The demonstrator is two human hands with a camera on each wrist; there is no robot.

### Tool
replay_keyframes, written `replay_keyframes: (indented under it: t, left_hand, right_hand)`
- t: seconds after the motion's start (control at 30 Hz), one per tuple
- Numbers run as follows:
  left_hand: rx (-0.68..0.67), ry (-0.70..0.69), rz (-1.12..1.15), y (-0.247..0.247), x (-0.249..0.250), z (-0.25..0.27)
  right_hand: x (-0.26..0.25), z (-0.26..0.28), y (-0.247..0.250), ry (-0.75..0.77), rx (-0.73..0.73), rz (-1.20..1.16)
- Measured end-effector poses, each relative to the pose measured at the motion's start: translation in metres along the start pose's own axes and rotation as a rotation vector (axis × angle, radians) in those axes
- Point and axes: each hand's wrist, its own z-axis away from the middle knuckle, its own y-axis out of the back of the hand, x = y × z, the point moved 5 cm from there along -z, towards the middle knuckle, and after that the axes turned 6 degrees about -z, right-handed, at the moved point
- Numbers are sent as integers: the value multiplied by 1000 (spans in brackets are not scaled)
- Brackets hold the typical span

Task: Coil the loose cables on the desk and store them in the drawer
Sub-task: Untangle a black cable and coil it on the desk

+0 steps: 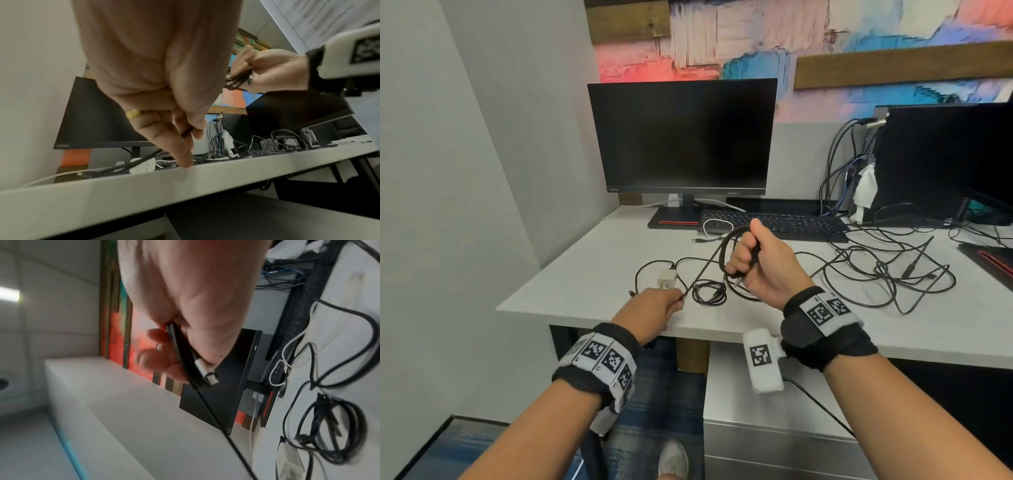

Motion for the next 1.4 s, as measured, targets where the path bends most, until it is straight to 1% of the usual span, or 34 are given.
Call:
replay_keyframes:
  t: [0.07, 0.1, 0.17, 0.2, 0.23, 0.3, 0.4, 0.47, 0.53, 0.6, 0.7, 0.8, 0.9, 0.93, 1.0, 1.1, 1.27, 1.4]
  left_hand:
    - [-35, -44, -12, -8, 5, 0]
    - [-55, -65, -22, -11, 6, -1]
    - [-77, -97, -37, -14, 5, 0]
    - [-79, -110, -40, -15, 4, 0]
    - [-75, -117, -39, -14, 2, 1]
    - [-46, -118, -16, -9, 0, 2]
    - [69, -126, 37, 4, 0, 1]
    - [150, -139, 67, 16, 1, 0]
    - [214, -144, 66, 28, 2, -2]
    - [267, -134, 28, 40, 2, -4]
    - [297, -75, -26, 53, -5, -7]
    - [247, 2, -42, 55, -15, -8]
    - [197, 30, -45, 53, -17, -9]
    - [178, 32, -53, 50, -17, -9]
    - [129, 42, -71, 44, -17, -10]
    - [61, 46, -68, 31, -15, -12]
    - [-1, -23, -25, 13, -3, -10]
    - [-87, -52, 9, 0, 7, -9]
  right_hand:
    - [-1, -3, 2, 12, 15, -176]
    - [-2, -5, 4, 36, 27, -227]
    - [-5, -8, 10, 101, 85, -231]
    - [-7, -10, 14, 138, 127, -180]
    - [-9, -9, 17, 173, 164, -88]
    - [-12, -6, 20, 219, 228, 211]
    - [-11, -3, 18, 225, 286, 698]
    - [-6, -3, 14, 213, 239, 957]
    - [5, -6, 11, 157, 143, 1216]
    - [15, -11, 12, 93, 79, 1369]
    - [23, -11, 13, 4, -12, 1383]
    - [25, -4, 11, -26, -114, 1356]
    - [27, -1, 11, -58, -172, 1476]
    - [28, -2, 11, -69, -181, 1483]
    - [28, -3, 11, -65, -167, 1379]
    - [21, -5, 14, -35, -81, 1071]
    - [15, -9, 11, -28, -52, 508]
    - [10, -9, 9, -1, 1, 224]
